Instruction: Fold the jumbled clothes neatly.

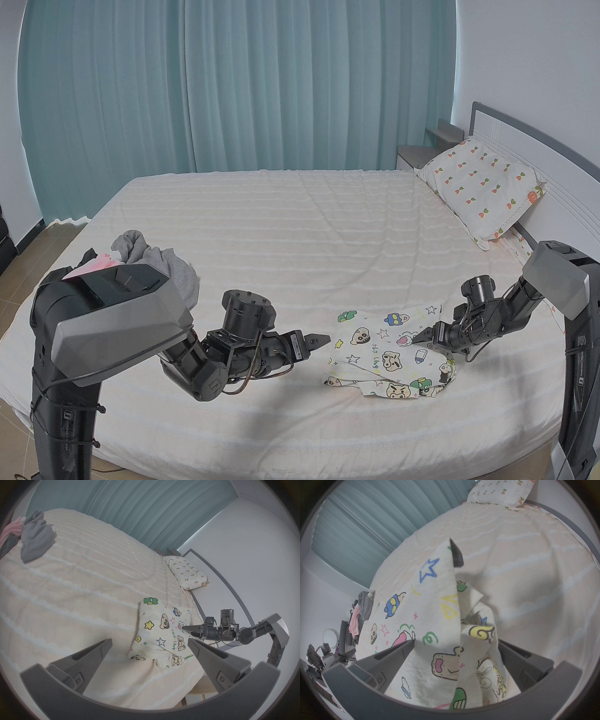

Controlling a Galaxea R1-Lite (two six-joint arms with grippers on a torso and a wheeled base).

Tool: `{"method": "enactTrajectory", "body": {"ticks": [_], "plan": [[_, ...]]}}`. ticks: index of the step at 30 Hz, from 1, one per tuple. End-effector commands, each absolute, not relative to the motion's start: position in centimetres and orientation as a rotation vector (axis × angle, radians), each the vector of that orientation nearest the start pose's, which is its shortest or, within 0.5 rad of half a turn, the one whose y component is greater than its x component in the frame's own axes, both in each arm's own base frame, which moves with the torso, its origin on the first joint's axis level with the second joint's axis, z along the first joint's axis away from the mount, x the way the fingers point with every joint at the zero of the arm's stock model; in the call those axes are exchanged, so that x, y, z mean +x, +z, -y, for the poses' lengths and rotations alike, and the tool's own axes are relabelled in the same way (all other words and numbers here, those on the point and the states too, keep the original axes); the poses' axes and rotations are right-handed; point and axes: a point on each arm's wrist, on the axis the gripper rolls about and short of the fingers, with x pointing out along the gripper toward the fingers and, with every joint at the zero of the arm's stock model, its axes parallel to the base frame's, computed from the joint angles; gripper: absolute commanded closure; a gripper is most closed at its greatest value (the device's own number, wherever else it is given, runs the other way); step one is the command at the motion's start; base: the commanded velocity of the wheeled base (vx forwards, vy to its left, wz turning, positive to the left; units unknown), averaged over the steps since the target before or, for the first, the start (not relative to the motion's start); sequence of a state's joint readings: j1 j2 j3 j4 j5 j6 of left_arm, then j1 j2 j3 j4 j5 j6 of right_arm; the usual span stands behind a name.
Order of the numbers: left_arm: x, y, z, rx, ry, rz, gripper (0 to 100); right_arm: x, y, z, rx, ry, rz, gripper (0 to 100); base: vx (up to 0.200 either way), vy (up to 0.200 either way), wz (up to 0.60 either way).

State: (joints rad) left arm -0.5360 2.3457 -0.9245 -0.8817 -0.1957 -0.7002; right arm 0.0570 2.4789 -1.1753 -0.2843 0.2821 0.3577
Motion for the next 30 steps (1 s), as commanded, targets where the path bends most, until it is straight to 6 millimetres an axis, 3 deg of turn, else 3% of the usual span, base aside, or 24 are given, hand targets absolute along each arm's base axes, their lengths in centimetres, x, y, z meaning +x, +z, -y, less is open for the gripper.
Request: {"method": "enactTrajectory", "body": {"ticks": [1,3,4,13,23,27,30], "plan": [[33.1,1.3,17.6,-0.592,-0.459,-0.711,0,41.7,-6.0,-4.1,0.428,0.129,-1.108,0,0.000,0.000,0.00],[32.9,1.2,16.8,-0.598,-0.442,-0.712,0,41.7,-6.1,-4.1,0.427,0.132,-1.113,0,0.000,0.000,0.00],[32.9,1.3,16.6,-0.600,-0.436,-0.714,0,41.7,-6.1,-4.2,0.428,0.134,-1.115,100,0.000,0.000,0.00],[31.6,3.1,15.7,-0.657,-0.418,-0.706,0,41.5,-5.7,-4.3,0.437,0.157,-1.132,100,0.000,0.000,0.00],[30.7,3.3,15.2,-0.647,-0.404,-0.709,0,40.0,-2.0,-2.5,0.532,0.235,-1.101,100,0.000,0.000,0.00],[30.2,3.9,15.0,-0.645,-0.410,-0.705,0,39.7,-0.1,0.6,0.576,0.190,-1.048,100,0.000,0.000,0.00],[30.2,3.9,15.0,-0.644,-0.409,-0.704,0,39.2,0.3,1.5,0.595,0.184,-1.046,100,0.000,0.000,0.00]]}}
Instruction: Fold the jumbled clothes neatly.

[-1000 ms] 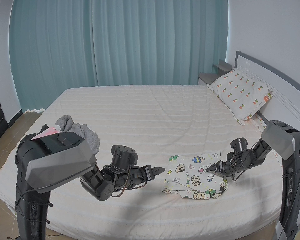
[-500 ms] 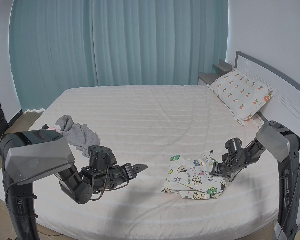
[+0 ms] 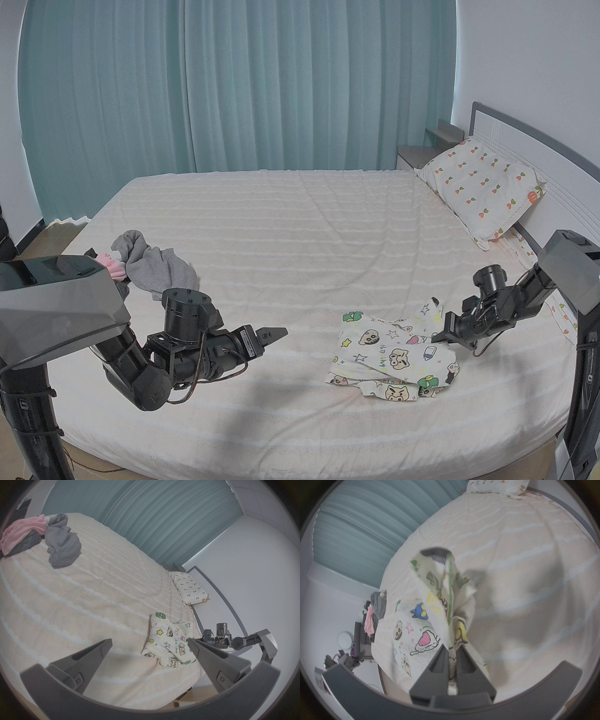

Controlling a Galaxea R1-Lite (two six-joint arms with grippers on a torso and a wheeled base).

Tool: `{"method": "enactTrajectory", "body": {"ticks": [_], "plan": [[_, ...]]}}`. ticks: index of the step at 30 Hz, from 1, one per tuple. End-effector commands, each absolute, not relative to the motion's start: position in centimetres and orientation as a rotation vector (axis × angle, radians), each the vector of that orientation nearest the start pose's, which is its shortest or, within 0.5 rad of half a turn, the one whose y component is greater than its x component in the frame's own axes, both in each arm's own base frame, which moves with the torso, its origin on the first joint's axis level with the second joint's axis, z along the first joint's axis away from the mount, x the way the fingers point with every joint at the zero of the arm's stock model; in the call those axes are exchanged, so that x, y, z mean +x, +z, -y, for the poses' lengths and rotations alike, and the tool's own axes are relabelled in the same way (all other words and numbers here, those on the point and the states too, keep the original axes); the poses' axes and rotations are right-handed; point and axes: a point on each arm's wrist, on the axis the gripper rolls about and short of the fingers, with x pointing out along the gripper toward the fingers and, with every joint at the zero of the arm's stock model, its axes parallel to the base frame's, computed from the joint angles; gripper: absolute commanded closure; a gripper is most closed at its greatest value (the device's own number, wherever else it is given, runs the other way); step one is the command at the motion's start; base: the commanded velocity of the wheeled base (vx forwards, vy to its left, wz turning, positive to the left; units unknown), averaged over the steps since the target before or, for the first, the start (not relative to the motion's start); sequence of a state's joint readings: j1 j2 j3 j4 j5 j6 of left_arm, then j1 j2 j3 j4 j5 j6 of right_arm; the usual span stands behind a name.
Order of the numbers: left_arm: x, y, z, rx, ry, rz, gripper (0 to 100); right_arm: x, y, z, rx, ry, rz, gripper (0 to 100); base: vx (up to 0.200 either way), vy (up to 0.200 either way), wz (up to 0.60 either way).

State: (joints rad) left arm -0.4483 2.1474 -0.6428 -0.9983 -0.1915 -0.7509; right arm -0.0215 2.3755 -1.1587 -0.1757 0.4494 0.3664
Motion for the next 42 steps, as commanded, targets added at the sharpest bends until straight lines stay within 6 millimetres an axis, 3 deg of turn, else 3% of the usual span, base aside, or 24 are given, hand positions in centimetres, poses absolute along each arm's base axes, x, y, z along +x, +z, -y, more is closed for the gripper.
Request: {"method": "enactTrajectory", "body": {"ticks": [1,6,15,16,24,27,37,41,42], "plan": [[30.2,3.9,15.0,-0.644,-0.409,-0.704,0,39.2,0.3,1.5,0.596,0.182,-1.046,100,0.000,0.000,0.00],[30.1,3.8,15.0,-0.642,-0.407,-0.705,0,38.2,-0.3,2.3,0.604,0.166,-1.070,100,0.000,0.000,0.00],[30.1,3.9,15.0,-0.646,-0.415,-0.688,0,38.4,-1.7,-0.5,0.525,0.191,-1.117,100,0.000,0.000,0.00],[30.1,3.9,15.0,-0.646,-0.415,-0.688,0,38.4,-1.7,-0.5,0.525,0.191,-1.117,0,0.000,0.000,0.00],[30.0,3.6,15.1,-0.643,-0.416,-0.696,0,40.8,-5.1,-1.3,0.363,-0.006,-1.120,0,0.000,0.000,0.00],[29.9,3.5,15.1,-0.646,-0.416,-0.698,0,40.9,-4.9,-1.4,0.352,-0.014,-1.146,0,0.000,0.000,0.00],[29.9,3.8,15.1,-0.668,-0.421,-0.690,0,41.6,-5.3,-5.5,0.285,0.042,-1.257,0,0.000,0.000,0.00],[29.8,3.8,15.2,-0.674,-0.421,-0.691,0,41.6,-5.3,-5.6,0.286,0.044,-1.256,0,0.000,0.000,0.00],[29.8,3.8,15.2,-0.673,-0.421,-0.693,0,41.7,-5.2,-5.5,0.287,0.043,-1.256,100,0.000,0.000,0.00]]}}
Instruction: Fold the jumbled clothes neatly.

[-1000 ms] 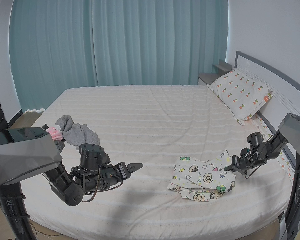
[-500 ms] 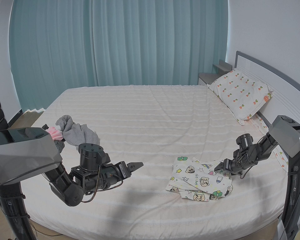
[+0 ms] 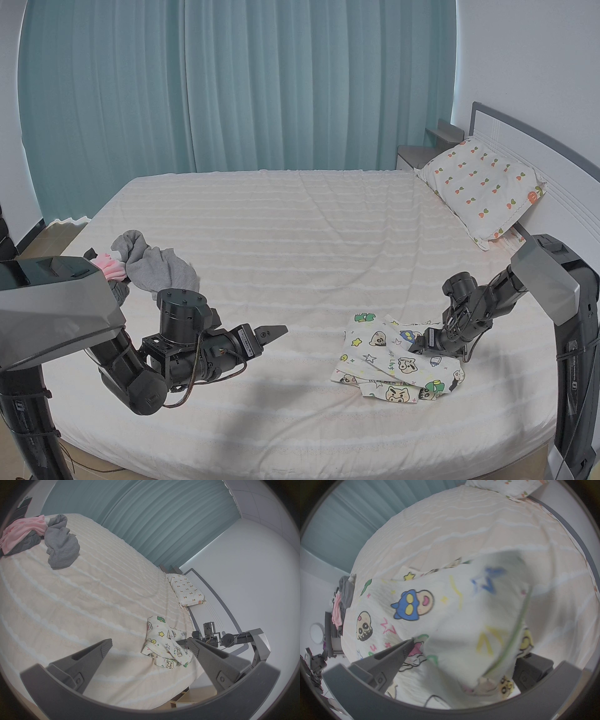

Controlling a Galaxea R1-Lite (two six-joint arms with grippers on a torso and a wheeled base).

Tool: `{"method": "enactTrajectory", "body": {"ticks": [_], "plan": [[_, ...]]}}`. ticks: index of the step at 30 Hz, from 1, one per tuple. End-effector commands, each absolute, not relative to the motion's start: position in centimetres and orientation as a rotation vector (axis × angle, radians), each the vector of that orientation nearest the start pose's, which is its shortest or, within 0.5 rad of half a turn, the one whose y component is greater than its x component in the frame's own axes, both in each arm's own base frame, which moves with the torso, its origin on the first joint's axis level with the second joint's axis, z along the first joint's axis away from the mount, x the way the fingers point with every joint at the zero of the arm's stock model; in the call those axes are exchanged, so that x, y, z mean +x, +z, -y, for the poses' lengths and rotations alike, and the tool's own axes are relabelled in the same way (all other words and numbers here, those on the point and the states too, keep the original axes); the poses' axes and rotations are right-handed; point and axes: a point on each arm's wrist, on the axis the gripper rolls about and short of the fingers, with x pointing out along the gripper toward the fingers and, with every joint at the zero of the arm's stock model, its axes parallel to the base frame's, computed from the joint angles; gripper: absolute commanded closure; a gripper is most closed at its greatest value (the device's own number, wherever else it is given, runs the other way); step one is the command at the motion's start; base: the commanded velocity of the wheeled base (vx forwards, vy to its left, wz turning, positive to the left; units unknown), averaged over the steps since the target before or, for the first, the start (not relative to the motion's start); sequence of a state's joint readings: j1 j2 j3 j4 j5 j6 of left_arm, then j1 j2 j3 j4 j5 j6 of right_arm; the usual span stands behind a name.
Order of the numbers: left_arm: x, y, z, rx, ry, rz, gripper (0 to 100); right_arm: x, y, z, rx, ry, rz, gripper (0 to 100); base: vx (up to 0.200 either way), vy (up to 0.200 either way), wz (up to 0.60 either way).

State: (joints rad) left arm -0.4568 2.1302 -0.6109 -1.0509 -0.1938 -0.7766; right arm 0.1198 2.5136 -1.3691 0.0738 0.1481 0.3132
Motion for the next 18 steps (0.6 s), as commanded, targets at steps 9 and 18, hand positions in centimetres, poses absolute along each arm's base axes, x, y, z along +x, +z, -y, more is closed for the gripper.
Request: {"method": "enactTrajectory", "body": {"ticks": [9,18], "plan": [[29.9,4.0,15.2,-0.673,-0.423,-0.683,0,41.4,-3.9,-5.5,0.300,0.042,-1.294,100,0.000,0.000,0.00],[29.8,4.5,15.1,-0.674,-0.426,-0.670,0,41.1,-0.6,-4.1,0.488,0.096,-1.265,100,0.000,0.000,0.00]]}}
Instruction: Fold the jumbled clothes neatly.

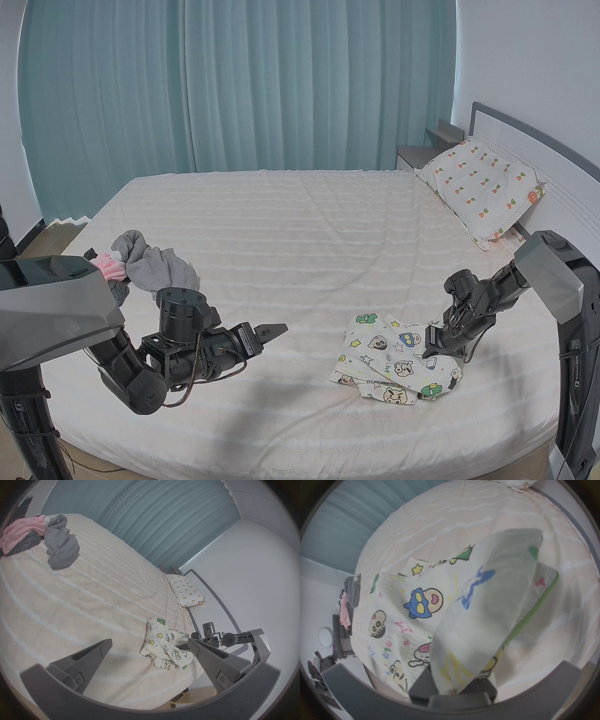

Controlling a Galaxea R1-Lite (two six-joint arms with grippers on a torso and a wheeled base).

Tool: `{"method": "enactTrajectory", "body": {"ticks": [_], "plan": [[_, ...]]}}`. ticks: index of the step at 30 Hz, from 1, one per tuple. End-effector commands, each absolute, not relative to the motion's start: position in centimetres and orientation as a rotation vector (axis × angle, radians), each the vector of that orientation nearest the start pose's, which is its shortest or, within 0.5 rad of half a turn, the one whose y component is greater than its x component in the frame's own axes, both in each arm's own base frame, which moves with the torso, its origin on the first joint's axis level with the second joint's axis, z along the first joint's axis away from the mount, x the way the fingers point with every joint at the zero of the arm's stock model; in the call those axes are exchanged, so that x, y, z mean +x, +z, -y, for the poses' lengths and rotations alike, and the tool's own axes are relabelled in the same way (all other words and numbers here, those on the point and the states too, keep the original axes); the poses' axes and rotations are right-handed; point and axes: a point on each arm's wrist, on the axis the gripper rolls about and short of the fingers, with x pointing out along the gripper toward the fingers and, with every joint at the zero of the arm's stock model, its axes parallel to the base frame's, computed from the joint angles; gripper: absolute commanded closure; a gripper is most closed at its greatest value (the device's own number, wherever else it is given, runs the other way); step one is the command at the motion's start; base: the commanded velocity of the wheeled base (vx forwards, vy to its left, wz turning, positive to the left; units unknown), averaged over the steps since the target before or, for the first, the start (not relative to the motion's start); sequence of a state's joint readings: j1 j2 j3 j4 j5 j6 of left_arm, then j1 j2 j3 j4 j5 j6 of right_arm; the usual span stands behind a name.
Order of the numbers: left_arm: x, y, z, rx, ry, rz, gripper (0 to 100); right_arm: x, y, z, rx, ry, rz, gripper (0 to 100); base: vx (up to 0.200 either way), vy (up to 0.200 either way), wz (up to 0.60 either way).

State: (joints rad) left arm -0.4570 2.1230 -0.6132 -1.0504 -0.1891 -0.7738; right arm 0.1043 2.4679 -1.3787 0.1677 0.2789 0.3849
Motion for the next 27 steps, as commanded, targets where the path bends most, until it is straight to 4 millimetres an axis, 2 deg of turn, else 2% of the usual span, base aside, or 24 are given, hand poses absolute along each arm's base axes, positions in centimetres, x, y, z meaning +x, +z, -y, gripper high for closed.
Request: {"method": "enactTrajectory", "body": {"ticks": [1,5,15,18,22,25,27], "plan": [[29.7,4.7,15.1,-0.673,-0.429,-0.665,0,41.0,0.0,-3.8,0.515,0.107,-1.255,100,0.000,0.000,0.00],[29.5,5.1,15.0,-0.675,-0.434,-0.655,0,40.7,1.4,-2.6,0.560,0.114,-1.231,100,0.000,0.000,0.00],[29.5,4.8,14.9,-0.666,-0.397,-0.649,0,39.7,1.8,0.5,0.576,0.065,-1.219,100,0.000,0.000,0.00],[29.5,4.9,14.9,-0.667,-0.398,-0.648,0,39.4,1.6,0.8,0.582,0.062,-1.228,100,0.000,0.000,0.00],[29.5,4.9,14.9,-0.665,-0.398,-0.647,0,38.9,1.1,0.1,0.566,0.073,-1.250,100,0.000,0.000,0.00],[29.4,4.8,14.9,-0.664,-0.396,-0.650,0,39.0,1.3,0.5,0.566,0.064,-1.239,100,0.000,0.000,0.00],[29.3,4.7,14.8,-0.663,-0.392,-0.657,0,38.9,1.5,2.4,0.575,0.036,-1.222,100,0.000,0.000,0.00]]}}
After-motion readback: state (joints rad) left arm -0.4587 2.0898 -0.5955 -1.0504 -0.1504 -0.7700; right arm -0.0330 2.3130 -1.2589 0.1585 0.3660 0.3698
